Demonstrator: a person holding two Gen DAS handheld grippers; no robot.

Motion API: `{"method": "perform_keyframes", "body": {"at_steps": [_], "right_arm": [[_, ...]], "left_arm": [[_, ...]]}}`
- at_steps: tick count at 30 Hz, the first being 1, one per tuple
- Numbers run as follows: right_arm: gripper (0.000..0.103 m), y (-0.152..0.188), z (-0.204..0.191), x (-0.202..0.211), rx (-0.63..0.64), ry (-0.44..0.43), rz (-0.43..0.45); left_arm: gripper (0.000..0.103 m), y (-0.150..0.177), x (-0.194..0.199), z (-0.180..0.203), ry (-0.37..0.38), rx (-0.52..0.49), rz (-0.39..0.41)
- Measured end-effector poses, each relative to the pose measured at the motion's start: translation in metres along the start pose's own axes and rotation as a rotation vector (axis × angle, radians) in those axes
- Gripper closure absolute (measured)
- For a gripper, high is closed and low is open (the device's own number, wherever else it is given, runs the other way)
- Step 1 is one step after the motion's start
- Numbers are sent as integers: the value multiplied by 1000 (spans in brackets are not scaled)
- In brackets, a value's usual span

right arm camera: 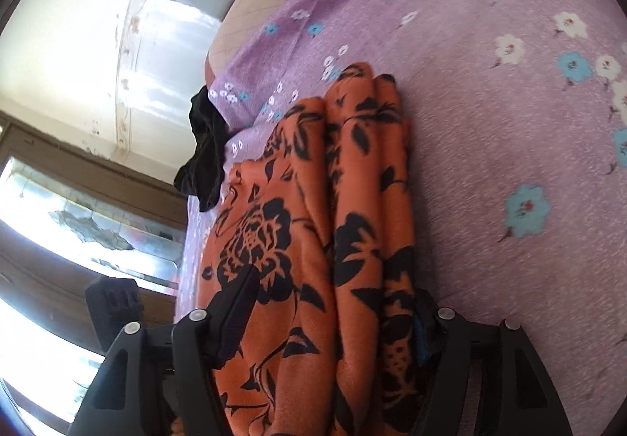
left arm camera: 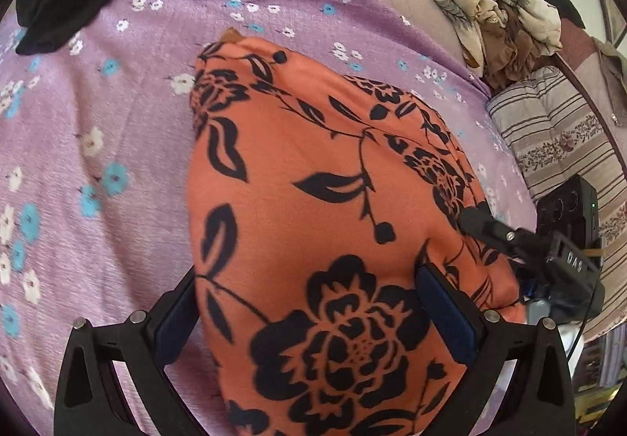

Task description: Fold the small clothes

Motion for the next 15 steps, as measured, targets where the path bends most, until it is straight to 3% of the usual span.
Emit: {"method": "perform_keyframes", "body": {"at_steps": [5,8,10,15], "right_arm": [[36,7,-10,-7,52,61,-1],[42,9,-16,-8,79,114,14],[46,11,-23,-7,112,152,27],[51,14,-35,-3,174,216,47]], "left_arm": [[7,1,2,6,-16,-6,24],[21,0,8,3,-24,7,35],[36,0,13,-2,-37,18,44],[53,-2,23,-13,-23,40,53]]}}
Point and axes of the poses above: each gripper's, at about its wrist camera, not at the fingertips, and x roughly against the way its jaws point, z to its right, y to its underside, the point moved 7 cm from there along -x, roughly the way its jaws point, and after that the axes turned 7 degrees about -z, right-handed, at the moved point
